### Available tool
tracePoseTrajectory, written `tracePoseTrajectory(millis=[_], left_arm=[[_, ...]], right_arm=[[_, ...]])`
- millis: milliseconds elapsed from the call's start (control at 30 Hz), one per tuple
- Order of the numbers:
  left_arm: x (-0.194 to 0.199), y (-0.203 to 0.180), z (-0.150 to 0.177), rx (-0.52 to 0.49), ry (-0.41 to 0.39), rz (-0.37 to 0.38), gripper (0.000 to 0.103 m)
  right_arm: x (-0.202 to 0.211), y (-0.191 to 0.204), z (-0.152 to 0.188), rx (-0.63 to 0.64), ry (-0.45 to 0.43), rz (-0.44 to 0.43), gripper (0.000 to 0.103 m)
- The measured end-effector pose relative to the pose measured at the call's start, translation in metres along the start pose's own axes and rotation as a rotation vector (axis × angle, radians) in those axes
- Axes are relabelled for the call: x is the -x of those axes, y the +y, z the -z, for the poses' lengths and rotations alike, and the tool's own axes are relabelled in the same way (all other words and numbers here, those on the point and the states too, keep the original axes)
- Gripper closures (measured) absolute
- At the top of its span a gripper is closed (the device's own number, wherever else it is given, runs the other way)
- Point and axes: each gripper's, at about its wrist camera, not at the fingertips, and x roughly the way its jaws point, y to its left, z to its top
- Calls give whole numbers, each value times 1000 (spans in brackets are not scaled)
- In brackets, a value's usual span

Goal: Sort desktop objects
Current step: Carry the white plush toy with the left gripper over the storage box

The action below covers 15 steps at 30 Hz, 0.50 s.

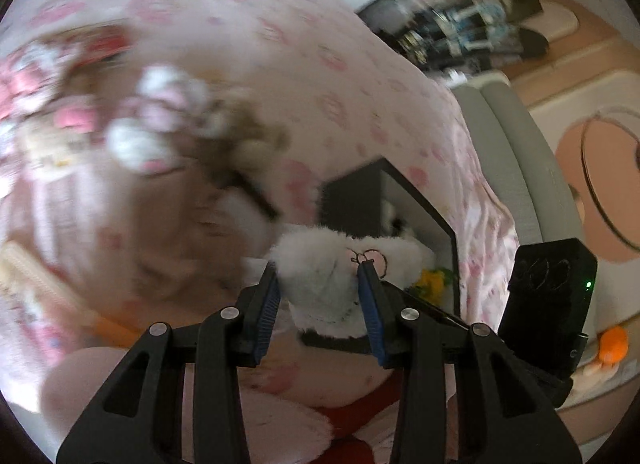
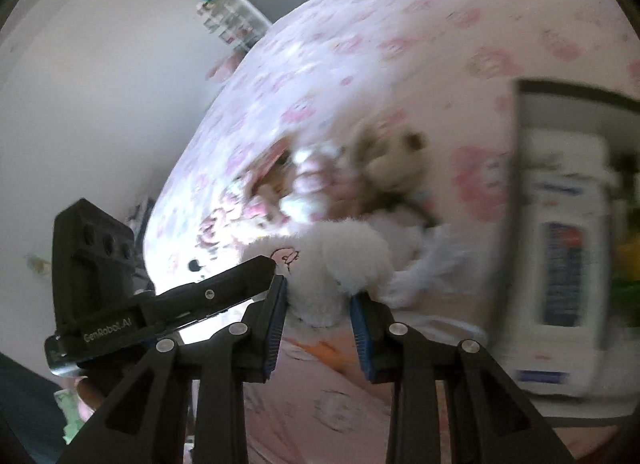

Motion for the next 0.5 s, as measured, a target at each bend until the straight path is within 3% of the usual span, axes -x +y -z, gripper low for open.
tracePoseTrajectory(millis=[333, 500], left_arm=[[-110, -118, -8, -114, 134, 61, 65], [-171, -150, -6, -114, 196, 62, 65]], right_arm=[[96, -105, -11, -42, -121, 182, 76], [117, -164, -17, -63, -150, 200, 76]])
